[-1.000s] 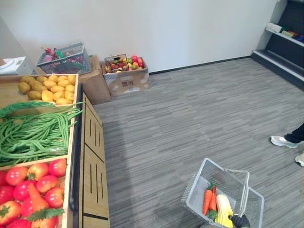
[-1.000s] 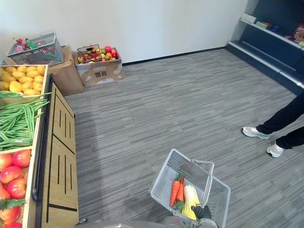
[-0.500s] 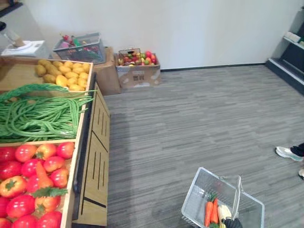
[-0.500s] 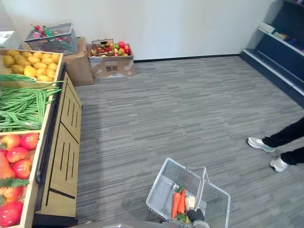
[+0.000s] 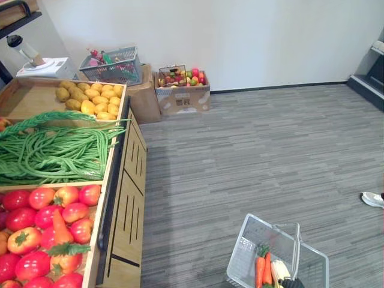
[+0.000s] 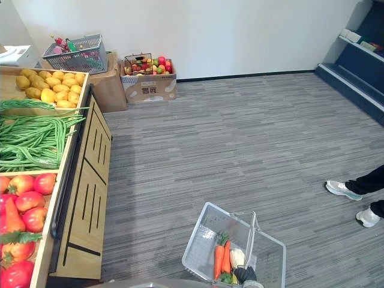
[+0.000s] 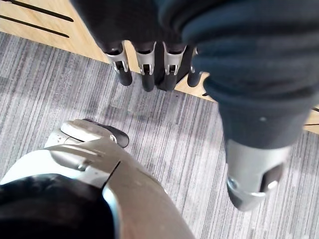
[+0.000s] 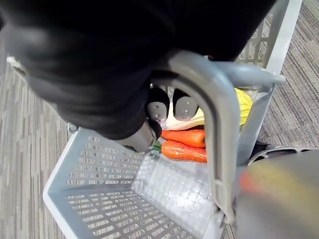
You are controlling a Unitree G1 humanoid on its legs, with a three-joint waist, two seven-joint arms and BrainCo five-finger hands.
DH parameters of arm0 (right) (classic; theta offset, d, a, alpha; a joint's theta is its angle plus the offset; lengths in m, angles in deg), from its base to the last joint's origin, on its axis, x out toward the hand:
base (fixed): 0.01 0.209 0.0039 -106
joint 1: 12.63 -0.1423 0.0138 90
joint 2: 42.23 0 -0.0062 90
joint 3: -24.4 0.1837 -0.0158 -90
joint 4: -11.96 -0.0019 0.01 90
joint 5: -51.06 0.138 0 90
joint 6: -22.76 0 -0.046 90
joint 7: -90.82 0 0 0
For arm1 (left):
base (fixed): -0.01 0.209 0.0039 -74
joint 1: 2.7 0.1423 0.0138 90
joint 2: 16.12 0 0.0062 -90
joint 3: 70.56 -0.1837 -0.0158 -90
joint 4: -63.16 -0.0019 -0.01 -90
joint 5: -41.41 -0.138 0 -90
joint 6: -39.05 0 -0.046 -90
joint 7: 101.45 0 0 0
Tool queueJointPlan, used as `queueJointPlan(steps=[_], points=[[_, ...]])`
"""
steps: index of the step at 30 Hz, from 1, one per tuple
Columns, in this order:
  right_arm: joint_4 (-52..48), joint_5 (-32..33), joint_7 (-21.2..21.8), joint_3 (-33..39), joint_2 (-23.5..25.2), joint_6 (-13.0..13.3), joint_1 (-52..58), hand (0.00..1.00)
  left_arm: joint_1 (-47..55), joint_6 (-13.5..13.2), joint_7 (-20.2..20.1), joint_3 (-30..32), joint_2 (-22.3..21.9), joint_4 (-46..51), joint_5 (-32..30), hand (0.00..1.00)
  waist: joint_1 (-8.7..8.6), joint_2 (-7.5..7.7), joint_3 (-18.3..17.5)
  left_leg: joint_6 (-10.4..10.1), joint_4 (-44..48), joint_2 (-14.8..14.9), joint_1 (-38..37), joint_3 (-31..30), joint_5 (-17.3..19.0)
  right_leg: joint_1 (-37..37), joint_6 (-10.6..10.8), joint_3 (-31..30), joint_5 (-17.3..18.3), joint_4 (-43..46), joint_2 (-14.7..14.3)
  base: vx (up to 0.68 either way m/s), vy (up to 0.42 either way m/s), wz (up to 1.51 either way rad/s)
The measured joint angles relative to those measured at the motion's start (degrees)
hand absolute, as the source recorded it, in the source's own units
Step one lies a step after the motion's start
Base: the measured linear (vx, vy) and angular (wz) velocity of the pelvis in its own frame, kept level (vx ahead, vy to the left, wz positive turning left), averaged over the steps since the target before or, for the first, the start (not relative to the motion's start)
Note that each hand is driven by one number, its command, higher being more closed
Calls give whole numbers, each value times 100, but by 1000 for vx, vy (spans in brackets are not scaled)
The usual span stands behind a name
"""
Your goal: Pick vegetable in the basket
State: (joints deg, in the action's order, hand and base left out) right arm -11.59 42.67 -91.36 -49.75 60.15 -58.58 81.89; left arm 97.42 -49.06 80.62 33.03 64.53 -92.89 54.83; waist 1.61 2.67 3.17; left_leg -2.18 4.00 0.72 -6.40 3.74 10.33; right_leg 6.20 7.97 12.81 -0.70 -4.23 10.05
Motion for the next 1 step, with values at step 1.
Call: queueJointPlan(steps=[1], points=[[0, 0, 0, -45, -11, 0, 0, 100, -2, 0, 1, -16, 3, -1, 0, 0, 0, -1, 0, 0, 1, 0, -2, 0, 0, 1, 2, 0, -1, 0, 0, 0, 0, 0]])
